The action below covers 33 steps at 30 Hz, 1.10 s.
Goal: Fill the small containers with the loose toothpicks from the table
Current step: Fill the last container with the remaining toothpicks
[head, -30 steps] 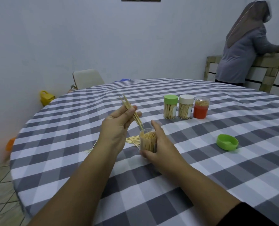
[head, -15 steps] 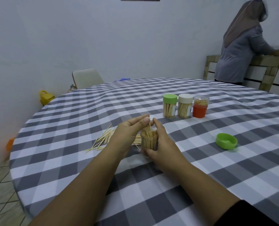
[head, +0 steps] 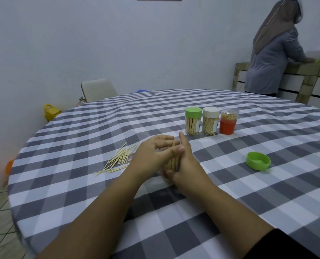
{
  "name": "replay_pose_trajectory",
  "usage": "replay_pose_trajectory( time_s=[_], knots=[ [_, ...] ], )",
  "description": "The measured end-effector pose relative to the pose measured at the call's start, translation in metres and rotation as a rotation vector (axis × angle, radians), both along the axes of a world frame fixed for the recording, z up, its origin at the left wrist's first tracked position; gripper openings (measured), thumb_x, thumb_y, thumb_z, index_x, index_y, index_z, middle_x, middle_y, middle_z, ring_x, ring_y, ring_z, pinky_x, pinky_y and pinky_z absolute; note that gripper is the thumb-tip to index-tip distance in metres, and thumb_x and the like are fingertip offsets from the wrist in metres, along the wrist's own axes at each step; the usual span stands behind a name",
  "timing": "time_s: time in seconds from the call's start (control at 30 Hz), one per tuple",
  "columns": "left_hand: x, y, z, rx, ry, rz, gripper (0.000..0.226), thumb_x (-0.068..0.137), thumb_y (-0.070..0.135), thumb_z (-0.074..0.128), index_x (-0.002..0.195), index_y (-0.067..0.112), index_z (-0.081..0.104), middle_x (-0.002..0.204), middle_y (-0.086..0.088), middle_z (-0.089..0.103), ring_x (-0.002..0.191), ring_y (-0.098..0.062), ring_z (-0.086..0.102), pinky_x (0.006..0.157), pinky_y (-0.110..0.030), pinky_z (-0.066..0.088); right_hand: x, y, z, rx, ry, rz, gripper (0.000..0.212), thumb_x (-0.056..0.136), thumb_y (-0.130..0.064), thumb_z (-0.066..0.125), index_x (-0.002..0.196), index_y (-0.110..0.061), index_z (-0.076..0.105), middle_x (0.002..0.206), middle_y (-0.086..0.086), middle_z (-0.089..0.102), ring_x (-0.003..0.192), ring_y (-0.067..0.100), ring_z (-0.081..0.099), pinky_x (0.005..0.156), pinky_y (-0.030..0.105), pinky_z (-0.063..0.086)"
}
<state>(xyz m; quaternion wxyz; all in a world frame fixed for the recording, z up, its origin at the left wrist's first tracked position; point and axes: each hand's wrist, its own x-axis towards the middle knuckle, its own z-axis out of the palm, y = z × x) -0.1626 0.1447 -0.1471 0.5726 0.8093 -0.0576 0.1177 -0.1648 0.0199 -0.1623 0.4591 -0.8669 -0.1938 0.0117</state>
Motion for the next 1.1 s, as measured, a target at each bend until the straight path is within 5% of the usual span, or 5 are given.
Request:
replay_pose_trajectory(
  time_s=[0.33, 0.57, 0.77, 0.9, 1.1],
  knots=[
    [0.004, 0.001, -0.006, -0.037, -0.046, -0.009, 0.021, 0.089, 0.028, 0.063, 0.107, 0.036, 0.069, 0.118, 0.01, 0.067, 0.113, -0.003, 0.058, 0.095, -0.029, 0.05, 0.0, 0.001, 0.002, -0.027, 0.004, -0.056, 0.116, 0.084, -0.018, 0.07, 0.138, -0.045, -0.029, 0.15, 0.006, 0.032, 0.121, 0.027, 0.052, 0.09, 0.044, 0.053],
    [0.005, 0.001, -0.007, 0.681, -0.233, -0.027, 0.043, 0.096, 0.049, 0.033, 0.125, 0.033, 0.06, 0.149, 0.015, 0.037, 0.139, -0.005, 0.026, 0.114, -0.036, 0.016, 0.002, -0.001, 0.004, -0.038, -0.017, -0.081, 0.111, 0.086, -0.022, 0.067, 0.141, -0.038, -0.028, 0.149, 0.007, 0.036, 0.125, 0.024, 0.049, 0.098, 0.04, 0.048],
    [0.006, 0.03, -0.002, 0.452, 0.057, 0.013, 0.058, 0.096, 0.022, 0.044, 0.147, 0.04, 0.023, 0.152, 0.014, 0.031, 0.123, -0.004, 0.043, 0.099, -0.024, 0.029, 0.006, -0.012, 0.005, 0.01, 0.025, -0.148, 0.112, 0.084, -0.019, 0.07, 0.143, -0.041, -0.023, 0.15, 0.005, 0.032, 0.119, 0.023, 0.052, 0.092, 0.038, 0.051],
    [0.005, 0.058, -0.002, 0.723, 0.435, -0.034, 0.088, 0.078, 0.028, 0.063, 0.149, 0.04, 0.014, 0.151, 0.011, 0.032, 0.124, -0.016, 0.045, 0.099, -0.032, 0.04, 0.011, -0.017, 0.007, 0.044, 0.046, -0.192, 0.115, 0.083, -0.015, 0.072, 0.143, -0.04, -0.022, 0.153, 0.003, 0.028, 0.133, 0.022, 0.04, 0.103, 0.037, 0.041],
    [0.009, 0.044, -0.007, 0.757, 0.303, 0.0, 0.061, 0.089, 0.032, 0.059, 0.145, 0.035, 0.035, 0.139, 0.007, 0.05, 0.122, -0.012, 0.047, 0.093, -0.017, 0.031, 0.01, -0.018, 0.007, 0.02, 0.05, -0.193, 0.114, 0.083, -0.016, 0.072, 0.144, -0.039, -0.022, 0.154, 0.003, 0.027, 0.135, 0.021, 0.037, 0.103, 0.035, 0.039]
  ],
)
